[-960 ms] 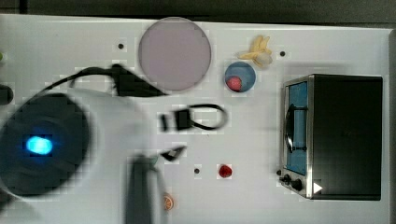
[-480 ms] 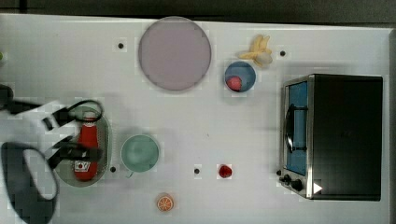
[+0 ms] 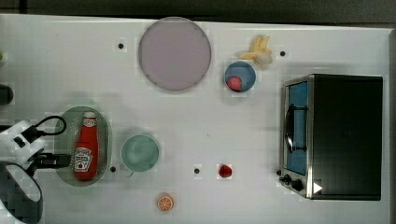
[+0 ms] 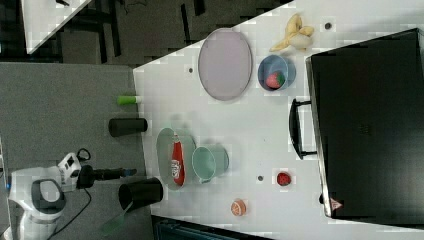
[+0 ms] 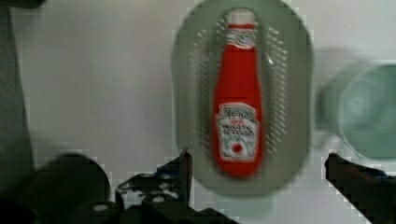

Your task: Pick ketchup from strainer and place it on the table

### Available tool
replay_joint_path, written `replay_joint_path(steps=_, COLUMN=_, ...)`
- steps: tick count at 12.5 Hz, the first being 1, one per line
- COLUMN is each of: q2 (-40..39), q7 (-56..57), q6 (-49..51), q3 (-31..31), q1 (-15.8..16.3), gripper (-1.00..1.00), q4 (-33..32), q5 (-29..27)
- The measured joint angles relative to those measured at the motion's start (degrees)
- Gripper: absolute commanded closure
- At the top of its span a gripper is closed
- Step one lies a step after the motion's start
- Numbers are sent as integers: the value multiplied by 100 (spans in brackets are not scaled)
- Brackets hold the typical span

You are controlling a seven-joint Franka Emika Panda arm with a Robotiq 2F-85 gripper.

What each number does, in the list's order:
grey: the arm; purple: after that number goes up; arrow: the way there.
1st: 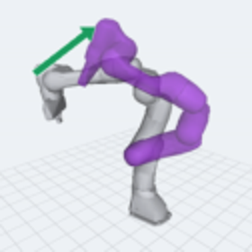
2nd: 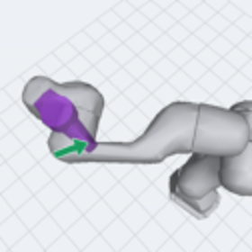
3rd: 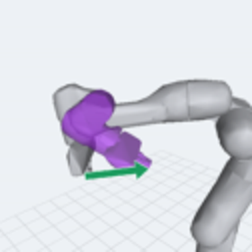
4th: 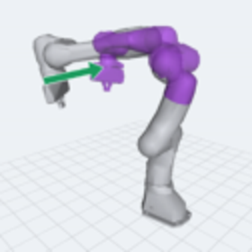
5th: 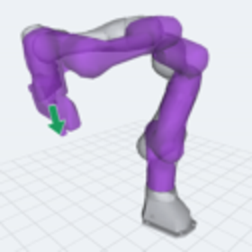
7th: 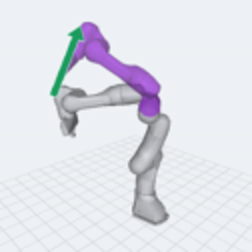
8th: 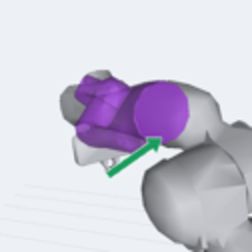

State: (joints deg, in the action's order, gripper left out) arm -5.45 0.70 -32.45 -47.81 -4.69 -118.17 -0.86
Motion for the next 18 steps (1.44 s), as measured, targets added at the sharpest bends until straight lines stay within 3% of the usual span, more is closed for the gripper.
replay_joint_path(steps=3, q2=-259, q7=-518, q6=-1016, q3=-53, q1=43, gripper=-100, q4=-604, q5=776)
replay_joint_path(steps=6, q2=-1097, q7=-890, q6=-1779, q3=34, q1=54, gripper=-100, q4=-940, q5=1257)
replay_joint_path(steps=12, q2=-2728, q7=-1616, q6=-2484, q3=339, q1=4, gripper=-100, q4=-1041, q5=2421)
replay_joint_path(steps=15, q2=-3078, q7=-1762, q6=-2647, q3=439, q1=109, gripper=-100, q4=-929, q5=2647)
replay_joint_path(steps=16, q2=-3187, q7=-1831, q6=-2663, q3=448, q1=152, gripper=-91, q4=-795, q5=2745)
replay_joint_path(steps=18, q2=-3268, q7=-1905, q6=-2680, q3=601, q1=312, gripper=-43, q4=-593, q5=2747)
